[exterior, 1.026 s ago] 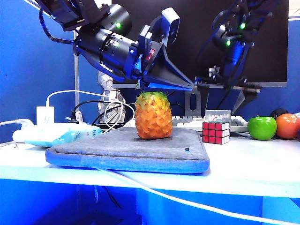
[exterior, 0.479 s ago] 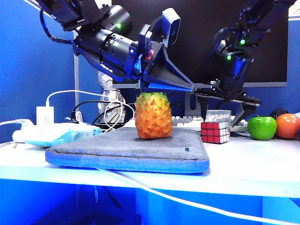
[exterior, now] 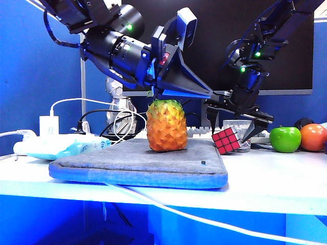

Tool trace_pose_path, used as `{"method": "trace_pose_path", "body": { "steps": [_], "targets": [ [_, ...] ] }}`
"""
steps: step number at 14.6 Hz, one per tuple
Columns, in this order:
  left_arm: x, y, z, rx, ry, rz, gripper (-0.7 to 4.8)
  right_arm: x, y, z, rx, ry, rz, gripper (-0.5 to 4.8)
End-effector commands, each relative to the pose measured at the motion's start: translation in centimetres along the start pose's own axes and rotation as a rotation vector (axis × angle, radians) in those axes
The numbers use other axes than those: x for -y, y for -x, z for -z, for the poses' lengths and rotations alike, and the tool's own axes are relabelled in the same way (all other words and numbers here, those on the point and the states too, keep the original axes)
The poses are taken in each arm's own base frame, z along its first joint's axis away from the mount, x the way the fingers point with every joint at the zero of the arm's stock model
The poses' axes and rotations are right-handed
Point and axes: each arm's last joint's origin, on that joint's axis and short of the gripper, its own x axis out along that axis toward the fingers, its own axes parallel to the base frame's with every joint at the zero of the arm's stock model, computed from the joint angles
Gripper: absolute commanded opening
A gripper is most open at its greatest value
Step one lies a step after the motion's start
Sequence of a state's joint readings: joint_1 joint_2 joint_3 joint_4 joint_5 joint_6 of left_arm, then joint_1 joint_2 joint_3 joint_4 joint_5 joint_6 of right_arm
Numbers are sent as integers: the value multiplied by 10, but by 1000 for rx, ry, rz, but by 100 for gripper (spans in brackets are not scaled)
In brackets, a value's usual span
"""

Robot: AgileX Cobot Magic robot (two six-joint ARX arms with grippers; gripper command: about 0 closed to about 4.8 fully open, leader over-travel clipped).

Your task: Rotate the Rubik's Cube so that its red face is facing towards you.

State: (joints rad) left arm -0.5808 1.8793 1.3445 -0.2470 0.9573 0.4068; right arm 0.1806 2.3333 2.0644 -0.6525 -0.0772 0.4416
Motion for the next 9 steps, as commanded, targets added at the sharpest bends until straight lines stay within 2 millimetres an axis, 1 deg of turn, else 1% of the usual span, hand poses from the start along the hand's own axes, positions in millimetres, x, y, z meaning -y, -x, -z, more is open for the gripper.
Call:
{"method": "trace_pose_path", "body": {
  "steps": [1,2,3,6,7,8,9],
  "targets": [
    [1,1,-3,11,-13,6,50,-3,-4,4,-31,24,-31,248],
    [1,1,-3,9,-10,6,50,-2,-3,6,-52,52,-22,176],
    [1,1,-3,7,-7,7,50,1,-1,8,-94,80,-2,152],
    [2,0,-2,1,5,16,50,10,2,17,-212,107,55,148],
    [4,-1,-1,-8,15,22,50,10,3,17,-212,107,53,148],
    [5,-2,0,-14,22,26,50,7,6,14,-201,110,45,149],
    [6,-4,0,-19,24,33,50,0,15,6,-175,110,13,166]
  ]
}}
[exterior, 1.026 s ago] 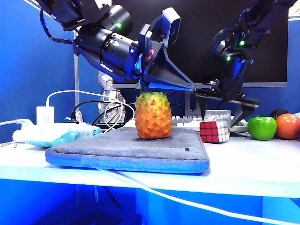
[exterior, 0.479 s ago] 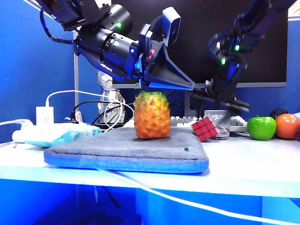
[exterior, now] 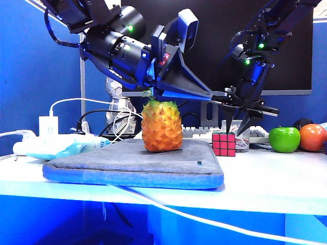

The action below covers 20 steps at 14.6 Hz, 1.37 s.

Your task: Rotate the Rubik's Cube so that its red face is facing towards you.

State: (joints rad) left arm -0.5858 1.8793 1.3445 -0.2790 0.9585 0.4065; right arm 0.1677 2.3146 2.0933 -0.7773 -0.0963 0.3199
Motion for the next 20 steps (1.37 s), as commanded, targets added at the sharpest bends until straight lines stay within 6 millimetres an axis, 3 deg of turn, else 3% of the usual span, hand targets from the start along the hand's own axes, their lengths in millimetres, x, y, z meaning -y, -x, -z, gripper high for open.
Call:
{"method": "trace_pose_path", "body": {
  "steps": [1,4,6,7,8,10,11,16,20],
  "targets": [
    [5,-4,-3,-3,-2,25,50,-8,4,3,-89,8,-16,166],
    [7,-5,-3,-8,4,31,50,-9,15,-2,-75,11,25,179],
    [7,-5,-3,-8,4,31,50,-11,21,-6,-64,12,30,343],
    [7,-5,-3,-8,3,30,50,-13,28,-11,-44,14,24,330],
    [7,-5,-3,-7,3,30,50,-15,32,-13,-33,17,19,279],
    [7,-6,-3,-8,3,29,50,-31,42,-18,23,72,-15,73],
    [7,-6,-3,-8,3,28,50,-41,43,-20,60,91,-51,1],
    [6,-6,-3,-10,2,23,50,-50,34,-27,161,111,-106,-1],
    [6,-6,-4,-5,-11,12,50,-47,6,-20,98,110,-116,-1]
  ]
}}
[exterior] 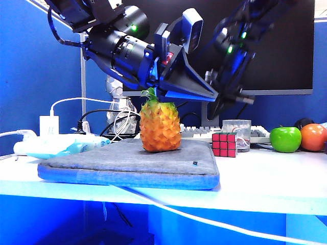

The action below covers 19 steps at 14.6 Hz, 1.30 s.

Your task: Rotate the Rubik's Cube so that its red face is facing towards you.

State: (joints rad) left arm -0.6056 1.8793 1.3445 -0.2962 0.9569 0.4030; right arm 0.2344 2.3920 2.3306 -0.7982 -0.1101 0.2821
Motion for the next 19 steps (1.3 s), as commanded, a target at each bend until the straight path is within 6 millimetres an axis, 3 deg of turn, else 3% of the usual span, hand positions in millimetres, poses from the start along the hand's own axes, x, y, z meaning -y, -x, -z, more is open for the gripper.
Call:
{"method": "trace_pose_path", "body": {
  "steps": [1,14,16,19],
  "targets": [
    [0,1,-4,7,-20,-14,50,1,-13,4,-22,2,-23,-1],
    [2,1,0,-17,14,-10,50,8,-12,26,-238,32,79,0],
    [2,1,0,-17,14,-10,50,-2,-6,13,-135,57,-67,-1],
    [2,1,0,-19,16,-10,50,-8,9,-6,9,85,-23,-1]
  ]
}}
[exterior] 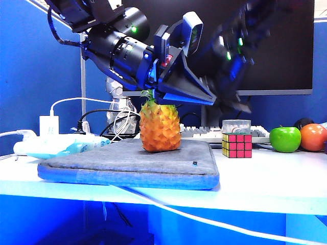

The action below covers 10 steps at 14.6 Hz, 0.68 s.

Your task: Rotate the Rubik's Cube so that its red face is facing towards you.

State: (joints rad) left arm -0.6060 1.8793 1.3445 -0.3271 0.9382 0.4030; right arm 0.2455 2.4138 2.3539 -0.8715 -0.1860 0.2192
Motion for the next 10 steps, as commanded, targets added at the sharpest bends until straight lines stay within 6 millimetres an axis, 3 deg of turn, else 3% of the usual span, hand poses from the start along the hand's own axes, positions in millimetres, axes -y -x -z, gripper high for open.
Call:
{"method": "trace_pose_path", "body": {
  "steps": [1,6,10],
  "targets": [
    [1,1,-3,2,-10,-11,49,4,17,-14,99,24,70,-1],
    [-3,1,-2,-37,-20,-126,49,33,21,-16,88,28,135,-1],
    [-4,1,-6,-7,-31,-138,49,40,19,-15,67,54,155,-1]
  ]
}}
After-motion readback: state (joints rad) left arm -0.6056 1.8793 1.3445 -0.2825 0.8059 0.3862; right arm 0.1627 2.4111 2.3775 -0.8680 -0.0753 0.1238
